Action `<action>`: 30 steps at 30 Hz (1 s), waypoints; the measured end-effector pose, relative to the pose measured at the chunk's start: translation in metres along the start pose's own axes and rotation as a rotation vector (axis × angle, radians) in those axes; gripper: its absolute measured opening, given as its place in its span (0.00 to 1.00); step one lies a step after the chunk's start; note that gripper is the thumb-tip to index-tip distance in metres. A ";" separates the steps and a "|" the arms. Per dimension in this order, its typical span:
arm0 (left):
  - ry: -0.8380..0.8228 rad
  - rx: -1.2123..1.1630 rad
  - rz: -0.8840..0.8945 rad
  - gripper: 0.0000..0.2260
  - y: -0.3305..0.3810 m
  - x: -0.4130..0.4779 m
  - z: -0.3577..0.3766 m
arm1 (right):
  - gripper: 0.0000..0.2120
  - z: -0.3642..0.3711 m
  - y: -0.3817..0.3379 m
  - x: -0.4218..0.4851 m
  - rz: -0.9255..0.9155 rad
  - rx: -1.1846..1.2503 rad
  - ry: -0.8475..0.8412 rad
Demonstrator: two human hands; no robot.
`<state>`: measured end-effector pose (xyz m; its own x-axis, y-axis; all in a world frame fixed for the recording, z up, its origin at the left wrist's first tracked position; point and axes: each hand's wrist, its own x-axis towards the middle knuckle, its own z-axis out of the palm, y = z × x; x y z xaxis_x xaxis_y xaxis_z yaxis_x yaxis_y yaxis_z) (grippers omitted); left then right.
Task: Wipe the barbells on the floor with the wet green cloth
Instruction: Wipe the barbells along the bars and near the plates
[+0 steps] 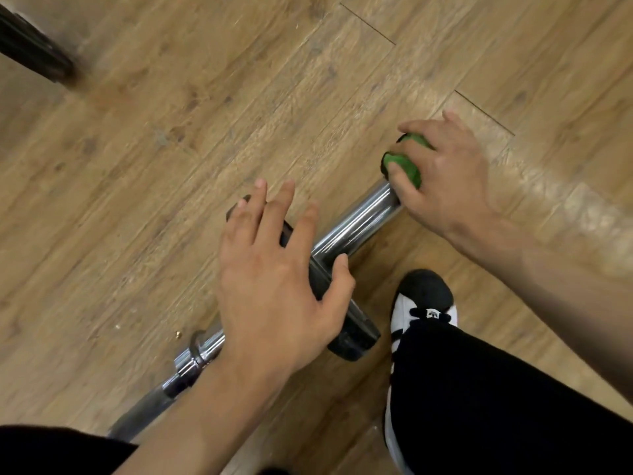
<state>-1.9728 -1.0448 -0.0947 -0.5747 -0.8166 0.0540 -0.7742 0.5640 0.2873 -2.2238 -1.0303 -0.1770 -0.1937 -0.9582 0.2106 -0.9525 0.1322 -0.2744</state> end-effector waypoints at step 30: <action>-0.145 -0.134 -0.057 0.32 -0.034 0.034 -0.010 | 0.13 0.016 0.025 0.020 -0.064 0.108 0.103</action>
<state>-1.9629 -1.0930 -0.0933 -0.5710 -0.8147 -0.1016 -0.7699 0.4884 0.4108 -2.2482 -1.0506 -0.1944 -0.1618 -0.9318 0.3250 -0.9340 0.0383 -0.3553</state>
